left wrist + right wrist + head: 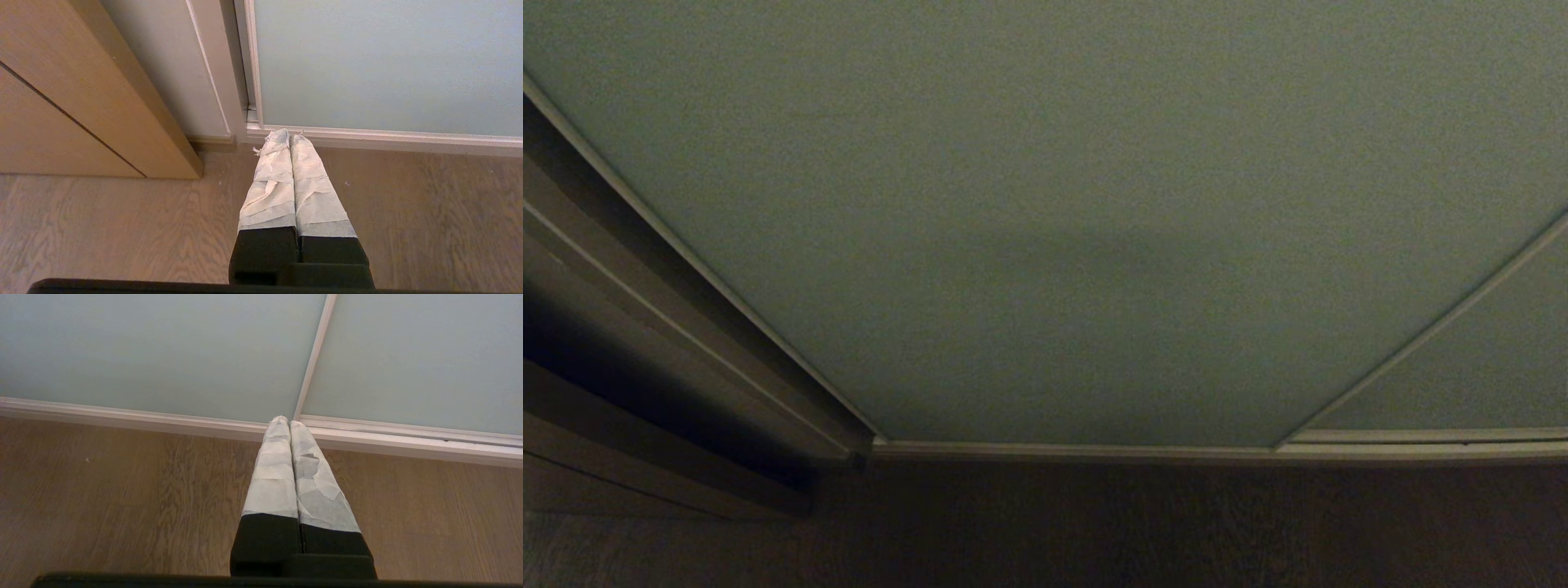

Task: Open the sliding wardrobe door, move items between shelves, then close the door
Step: Close the door

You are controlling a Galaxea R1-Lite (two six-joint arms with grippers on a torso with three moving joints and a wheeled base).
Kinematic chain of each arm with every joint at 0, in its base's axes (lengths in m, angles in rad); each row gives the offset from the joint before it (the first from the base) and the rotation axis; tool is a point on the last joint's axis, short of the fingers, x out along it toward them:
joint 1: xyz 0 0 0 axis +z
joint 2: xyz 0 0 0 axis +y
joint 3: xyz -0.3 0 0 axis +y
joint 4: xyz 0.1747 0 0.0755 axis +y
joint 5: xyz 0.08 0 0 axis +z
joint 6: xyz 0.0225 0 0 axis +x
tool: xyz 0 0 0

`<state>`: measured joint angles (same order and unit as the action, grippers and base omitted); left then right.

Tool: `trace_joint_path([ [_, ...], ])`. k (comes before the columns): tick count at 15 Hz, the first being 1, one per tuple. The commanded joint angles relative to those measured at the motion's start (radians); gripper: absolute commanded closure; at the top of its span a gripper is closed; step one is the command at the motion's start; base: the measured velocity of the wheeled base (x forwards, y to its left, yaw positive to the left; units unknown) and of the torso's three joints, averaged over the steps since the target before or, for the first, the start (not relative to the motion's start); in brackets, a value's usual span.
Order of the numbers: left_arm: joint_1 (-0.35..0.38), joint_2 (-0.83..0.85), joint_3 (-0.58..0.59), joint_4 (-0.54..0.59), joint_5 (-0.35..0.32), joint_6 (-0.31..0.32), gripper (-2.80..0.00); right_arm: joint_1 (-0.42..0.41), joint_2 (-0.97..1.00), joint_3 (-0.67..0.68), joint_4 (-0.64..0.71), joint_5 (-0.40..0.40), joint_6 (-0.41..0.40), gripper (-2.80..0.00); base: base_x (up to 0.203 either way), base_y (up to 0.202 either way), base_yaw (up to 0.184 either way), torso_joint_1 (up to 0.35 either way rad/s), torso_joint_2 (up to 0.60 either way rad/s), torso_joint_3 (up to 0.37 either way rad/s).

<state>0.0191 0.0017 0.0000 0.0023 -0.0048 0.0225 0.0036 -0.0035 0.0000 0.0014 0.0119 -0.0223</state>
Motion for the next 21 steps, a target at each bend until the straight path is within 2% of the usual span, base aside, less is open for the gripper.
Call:
trace_joint_path([
  [1,0.001,0.001,-0.001,0.003,0.003,0.003,0.0,-0.001,0.0,0.0,0.0,0.0,-0.001,0.0,0.0,0.0,0.0,0.0,0.0,0.0],
  [4,0.001,0.001,0.0,-0.002,0.003,-0.007,0.0,0.001,0.0,0.0,0.0,0.0,-0.001,0.0,0.0,0.0,0.0,0.0,0.0,0.0],
  [7,0.001,0.001,-0.016,-0.004,0.005,0.035,0.0,-0.001,0.001,0.0,0.0,0.0,-0.001,0.0,0.0,0.0,0.0,0.0,0.0,0.0],
  [8,0.001,0.002,-0.064,-0.007,0.005,0.044,0.0,-0.001,0.002,0.0,0.0,0.0,-0.001,0.0,0.0,0.0,0.0,0.0,0.0,0.0],
  [11,0.001,0.019,-0.311,0.003,0.032,0.061,0.0,0.0,0.002,0.0,0.0,0.001,-0.001,0.0,0.0,0.0,0.0,0.0,0.0,0.0],
  [14,0.002,0.173,-0.507,-0.017,0.148,0.101,0.0,-0.001,0.0,0.0,0.0,0.0,-0.001,0.0,0.0,0.0,0.0,0.0,0.0,0.0],
  [17,0.005,0.373,-0.645,-0.151,0.282,0.109,0.0,-0.001,0.002,0.0,0.0,0.0,-0.001,0.0,0.0,0.0,0.0,0.0,0.0,0.0],
  [21,0.002,0.623,-0.729,-0.472,0.388,0.107,0.0,0.0,0.0,0.0,0.0,0.001,-0.001,0.0,0.0,0.0,0.0,0.0,0.0,0.0],
])
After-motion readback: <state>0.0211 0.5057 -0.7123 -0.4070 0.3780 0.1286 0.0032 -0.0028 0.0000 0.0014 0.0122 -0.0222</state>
